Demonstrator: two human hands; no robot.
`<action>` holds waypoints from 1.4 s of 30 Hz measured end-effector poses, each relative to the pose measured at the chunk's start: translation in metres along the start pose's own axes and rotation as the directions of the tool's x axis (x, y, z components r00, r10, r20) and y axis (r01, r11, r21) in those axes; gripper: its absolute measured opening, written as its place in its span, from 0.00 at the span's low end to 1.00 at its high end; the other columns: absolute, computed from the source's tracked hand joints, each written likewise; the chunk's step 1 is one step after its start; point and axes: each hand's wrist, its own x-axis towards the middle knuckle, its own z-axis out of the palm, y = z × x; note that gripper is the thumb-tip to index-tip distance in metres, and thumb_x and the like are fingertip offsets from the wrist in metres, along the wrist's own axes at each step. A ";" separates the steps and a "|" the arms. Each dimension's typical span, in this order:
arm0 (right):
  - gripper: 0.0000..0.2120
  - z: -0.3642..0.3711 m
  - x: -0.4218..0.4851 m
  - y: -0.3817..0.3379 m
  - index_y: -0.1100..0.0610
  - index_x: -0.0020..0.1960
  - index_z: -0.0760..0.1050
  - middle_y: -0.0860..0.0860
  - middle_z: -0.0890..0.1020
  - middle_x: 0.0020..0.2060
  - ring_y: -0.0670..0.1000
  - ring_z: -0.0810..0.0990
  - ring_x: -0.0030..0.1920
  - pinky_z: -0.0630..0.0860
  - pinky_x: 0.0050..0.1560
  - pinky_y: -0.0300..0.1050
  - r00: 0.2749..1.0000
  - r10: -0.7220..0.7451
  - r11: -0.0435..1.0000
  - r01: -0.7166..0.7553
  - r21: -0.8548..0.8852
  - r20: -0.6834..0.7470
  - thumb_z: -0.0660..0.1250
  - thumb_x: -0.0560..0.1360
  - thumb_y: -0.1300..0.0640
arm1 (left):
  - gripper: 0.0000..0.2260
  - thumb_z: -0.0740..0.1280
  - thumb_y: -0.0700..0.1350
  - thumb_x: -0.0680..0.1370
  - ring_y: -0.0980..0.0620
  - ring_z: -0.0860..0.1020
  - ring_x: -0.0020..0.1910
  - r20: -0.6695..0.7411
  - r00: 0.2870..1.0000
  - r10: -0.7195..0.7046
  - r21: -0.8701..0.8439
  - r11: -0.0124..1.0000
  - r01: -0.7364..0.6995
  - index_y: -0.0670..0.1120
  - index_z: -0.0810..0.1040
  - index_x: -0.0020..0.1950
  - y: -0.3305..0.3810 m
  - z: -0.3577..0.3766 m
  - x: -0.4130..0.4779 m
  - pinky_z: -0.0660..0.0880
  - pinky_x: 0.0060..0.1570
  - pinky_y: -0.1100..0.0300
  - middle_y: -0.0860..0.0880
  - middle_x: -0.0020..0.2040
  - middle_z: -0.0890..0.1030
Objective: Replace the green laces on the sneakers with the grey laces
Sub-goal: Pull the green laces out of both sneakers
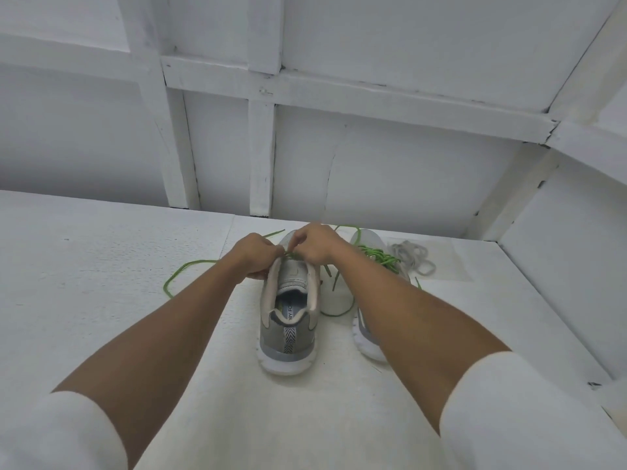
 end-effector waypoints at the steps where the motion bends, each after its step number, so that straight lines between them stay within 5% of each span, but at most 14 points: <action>1: 0.08 0.001 0.003 -0.001 0.48 0.44 0.82 0.47 0.81 0.45 0.49 0.77 0.48 0.70 0.38 0.37 1.000 -0.009 1.000 0.010 -0.018 0.025 0.66 0.74 0.60 | 0.09 0.64 0.43 0.78 0.50 0.77 0.35 0.001 1.000 0.002 -0.030 1.000 -0.002 0.40 0.82 0.49 -0.002 0.000 0.001 0.79 0.31 0.63 0.43 0.41 0.79; 8: 0.07 0.012 0.019 -0.005 0.46 0.37 0.76 0.47 0.79 0.43 0.53 0.78 0.52 0.74 0.49 0.45 1.000 0.000 0.978 -0.001 -0.207 -0.002 0.71 0.70 0.56 | 0.07 0.64 0.41 0.79 0.47 0.78 0.41 -0.002 1.000 0.028 -0.160 0.987 -0.028 0.44 0.82 0.47 -0.006 0.003 -0.002 0.81 0.47 0.53 0.38 0.50 0.82; 15: 0.02 0.010 0.024 -0.007 0.48 0.42 0.78 0.48 0.82 0.49 0.53 0.76 0.55 0.69 0.58 0.49 0.991 -0.128 0.893 0.095 -0.439 -0.047 0.67 0.73 0.52 | 0.08 0.64 0.41 0.80 0.48 0.78 0.40 -0.018 0.999 0.028 -0.186 0.982 -0.031 0.42 0.82 0.51 -0.007 0.004 -0.003 0.80 0.45 0.53 0.37 0.52 0.82; 18: 0.04 -0.007 0.023 -0.002 0.53 0.44 0.76 0.51 0.80 0.49 0.55 0.75 0.55 0.69 0.54 0.49 0.984 -0.109 0.846 0.017 -0.532 -0.142 0.64 0.73 0.54 | 0.08 0.64 0.41 0.80 0.47 0.77 0.40 -0.023 1.000 0.017 -0.202 0.979 -0.022 0.42 0.83 0.51 -0.007 0.004 -0.002 0.80 0.47 0.51 0.38 0.51 0.82; 22: 0.11 -0.027 0.021 0.018 0.57 0.57 0.73 0.54 0.76 0.58 0.58 0.74 0.59 0.71 0.57 0.51 0.966 0.113 0.860 -0.211 -0.464 -0.231 0.63 0.75 0.56 | 0.09 0.65 0.42 0.80 0.46 0.77 0.40 -0.032 0.999 0.008 -0.213 0.977 -0.014 0.41 0.83 0.52 -0.010 0.006 -0.001 0.80 0.50 0.48 0.38 0.51 0.82; 25: 0.19 -0.020 0.026 0.013 0.54 0.63 0.71 0.54 0.73 0.63 0.58 0.73 0.61 0.72 0.61 0.54 0.993 0.083 0.937 -0.105 -0.334 -0.078 0.66 0.73 0.54 | 0.08 0.65 0.42 0.80 0.46 0.77 0.41 -0.042 0.999 0.000 -0.218 0.976 -0.009 0.41 0.83 0.52 -0.010 0.006 -0.001 0.80 0.50 0.48 0.38 0.50 0.82; 32: 0.02 0.000 0.028 -0.001 0.49 0.42 0.77 0.48 0.77 0.45 0.52 0.71 0.57 0.67 0.59 0.51 0.999 -0.041 0.916 0.049 -0.397 0.027 0.70 0.73 0.53 | 0.07 0.65 0.41 0.79 0.46 0.76 0.41 -0.033 0.999 0.001 -0.224 0.974 -0.009 0.43 0.82 0.47 -0.009 0.006 -0.002 0.79 0.51 0.47 0.39 0.45 0.80; 36: 0.10 -0.019 0.027 0.002 0.56 0.56 0.76 0.53 0.76 0.56 0.56 0.70 0.61 0.65 0.60 0.56 0.987 -0.079 0.790 -0.025 -0.613 -0.143 0.63 0.76 0.60 | 0.07 0.66 0.42 0.79 0.46 0.76 0.39 -0.042 0.999 -0.004 -0.230 0.973 -0.005 0.42 0.83 0.50 -0.010 0.007 0.000 0.80 0.48 0.50 0.39 0.45 0.81; 39: 0.17 -0.037 0.024 0.013 0.59 0.62 0.71 0.54 0.72 0.60 0.58 0.69 0.62 0.65 0.59 0.56 0.922 -0.076 0.789 -0.176 -0.588 -0.379 0.60 0.74 0.64 | 0.07 0.66 0.43 0.79 0.47 0.77 0.38 -0.045 0.999 -0.004 -0.232 0.973 -0.006 0.42 0.83 0.50 -0.009 0.007 0.000 0.81 0.47 0.51 0.41 0.45 0.81; 42: 0.24 -0.037 0.027 0.017 0.57 0.69 0.64 0.56 0.65 0.68 0.60 0.66 0.65 0.65 0.62 0.56 0.942 -0.003 0.848 -0.176 -0.500 -0.336 0.62 0.74 0.61 | 0.06 0.66 0.42 0.78 0.47 0.77 0.38 -0.047 0.999 -0.001 -0.242 0.970 -0.011 0.43 0.83 0.46 -0.010 0.007 0.000 0.81 0.48 0.49 0.42 0.43 0.81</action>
